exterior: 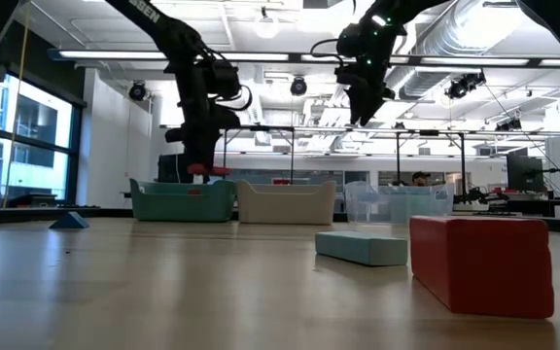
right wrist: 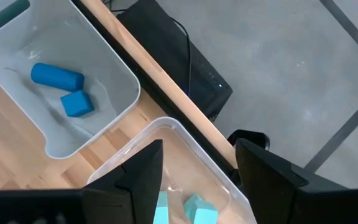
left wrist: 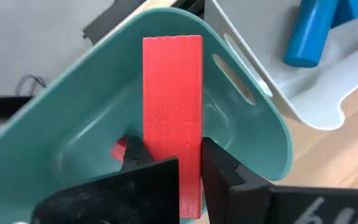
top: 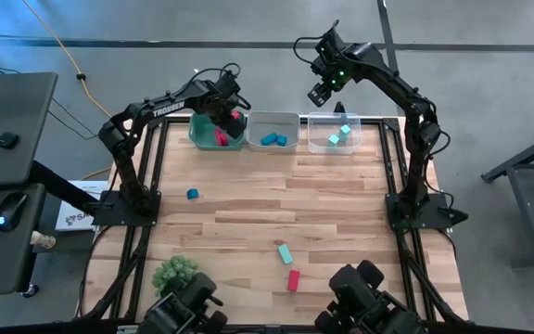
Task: Sort & place blocks by color
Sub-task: Put the red block into the green bin
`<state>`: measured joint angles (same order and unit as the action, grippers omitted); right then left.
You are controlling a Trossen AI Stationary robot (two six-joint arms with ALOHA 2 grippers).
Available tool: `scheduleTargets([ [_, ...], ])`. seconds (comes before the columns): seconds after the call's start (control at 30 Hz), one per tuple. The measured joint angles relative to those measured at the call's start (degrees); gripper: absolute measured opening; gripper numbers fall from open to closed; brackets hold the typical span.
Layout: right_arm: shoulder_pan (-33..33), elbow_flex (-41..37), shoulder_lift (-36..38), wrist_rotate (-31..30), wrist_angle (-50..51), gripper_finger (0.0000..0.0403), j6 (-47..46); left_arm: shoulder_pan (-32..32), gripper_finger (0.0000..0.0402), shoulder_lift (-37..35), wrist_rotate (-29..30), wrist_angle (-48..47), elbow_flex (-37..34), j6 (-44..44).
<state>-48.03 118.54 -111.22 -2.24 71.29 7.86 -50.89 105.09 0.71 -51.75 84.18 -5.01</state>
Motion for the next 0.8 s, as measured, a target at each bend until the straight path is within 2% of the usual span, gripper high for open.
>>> scheduleTargets([
  [0.13,0.0,0.0,0.0,0.2,0.0,0.0193,0.0,0.0,0.0000,1.0,-1.8,-0.6,0.0,-3.6],
  [0.5,0.0,0.0,0.0,0.2,0.0,0.0193,0.2,0.0,0.0000,1.6,-2.0,-0.7,0.0,-19.8],
  [0.8,0.0,0.0,0.0,0.2,0.0,0.0193,0.0,2.3,0.0000,1.6,-2.0,-0.6,0.0,-28.3],
])
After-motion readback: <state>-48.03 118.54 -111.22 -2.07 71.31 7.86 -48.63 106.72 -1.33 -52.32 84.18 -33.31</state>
